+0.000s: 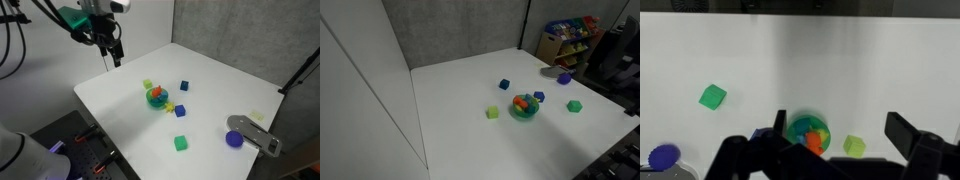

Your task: Remove the dark green toy block from the bowl

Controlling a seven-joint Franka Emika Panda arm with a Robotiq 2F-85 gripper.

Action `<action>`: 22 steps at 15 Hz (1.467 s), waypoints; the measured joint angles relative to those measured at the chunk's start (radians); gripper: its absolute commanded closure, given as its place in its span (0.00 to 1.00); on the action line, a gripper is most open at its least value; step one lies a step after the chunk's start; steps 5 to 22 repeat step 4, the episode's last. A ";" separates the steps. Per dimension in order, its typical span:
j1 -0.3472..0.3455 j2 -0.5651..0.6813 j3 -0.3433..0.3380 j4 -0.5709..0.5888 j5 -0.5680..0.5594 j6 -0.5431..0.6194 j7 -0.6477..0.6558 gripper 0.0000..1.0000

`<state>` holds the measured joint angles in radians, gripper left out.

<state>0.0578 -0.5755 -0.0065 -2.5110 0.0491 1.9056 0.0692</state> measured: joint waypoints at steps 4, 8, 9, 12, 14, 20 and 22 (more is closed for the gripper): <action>-0.008 -0.005 -0.011 0.000 0.000 -0.031 -0.034 0.00; -0.008 -0.005 -0.011 0.000 0.000 -0.031 -0.034 0.00; -0.008 -0.005 -0.011 0.000 0.000 -0.031 -0.034 0.00; -0.008 -0.005 -0.011 0.000 0.000 -0.031 -0.034 0.00; -0.008 -0.005 -0.011 0.000 0.000 -0.031 -0.034 0.00; -0.008 -0.005 -0.011 0.000 0.000 -0.031 -0.034 0.00; -0.008 -0.005 -0.011 0.000 0.000 -0.031 -0.034 0.00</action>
